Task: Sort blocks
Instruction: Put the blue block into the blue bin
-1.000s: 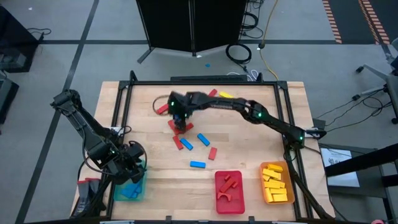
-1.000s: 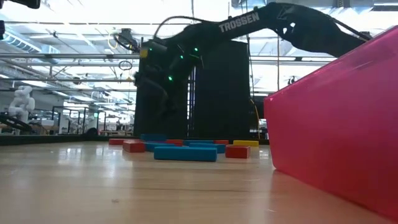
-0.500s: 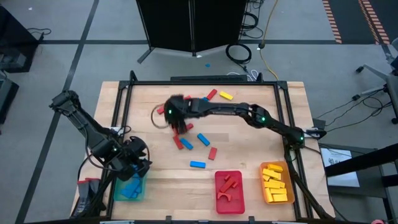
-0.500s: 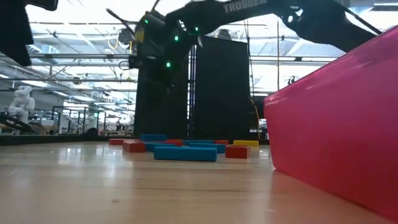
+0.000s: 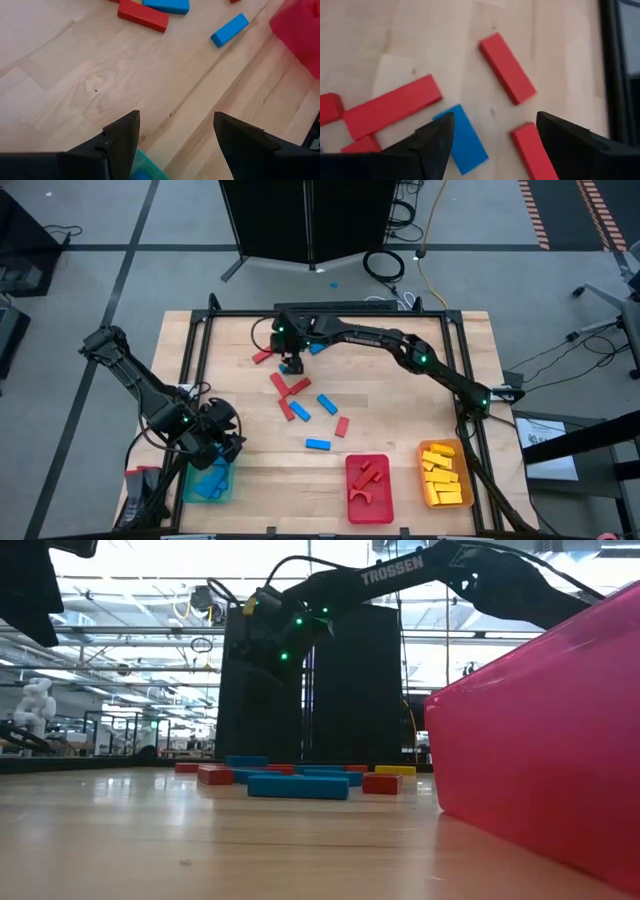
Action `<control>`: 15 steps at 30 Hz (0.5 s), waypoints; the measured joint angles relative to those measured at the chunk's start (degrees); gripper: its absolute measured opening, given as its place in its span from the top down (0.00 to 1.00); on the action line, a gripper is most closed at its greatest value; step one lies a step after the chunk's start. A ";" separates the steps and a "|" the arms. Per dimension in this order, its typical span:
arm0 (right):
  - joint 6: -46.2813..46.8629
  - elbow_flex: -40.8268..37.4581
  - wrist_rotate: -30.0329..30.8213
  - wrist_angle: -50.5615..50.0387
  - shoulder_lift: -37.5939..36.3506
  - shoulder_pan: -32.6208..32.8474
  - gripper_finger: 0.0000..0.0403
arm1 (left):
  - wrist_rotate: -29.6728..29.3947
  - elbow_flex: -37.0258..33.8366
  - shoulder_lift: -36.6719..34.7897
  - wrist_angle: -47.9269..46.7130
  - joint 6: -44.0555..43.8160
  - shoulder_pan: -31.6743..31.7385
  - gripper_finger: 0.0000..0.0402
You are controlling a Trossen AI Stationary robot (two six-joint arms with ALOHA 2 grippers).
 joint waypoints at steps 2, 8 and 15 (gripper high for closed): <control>-1.07 0.00 -0.08 -0.12 1.06 0.36 0.31 | -0.51 0.00 0.00 -0.02 0.01 0.00 0.35; 0.97 -0.11 -0.02 -1.55 5.67 1.36 0.31 | -0.83 0.00 0.00 0.00 -0.08 0.00 0.35; 1.23 0.15 4.25 -1.65 7.55 2.30 0.46 | -1.02 0.00 -0.02 0.19 -0.23 0.00 0.35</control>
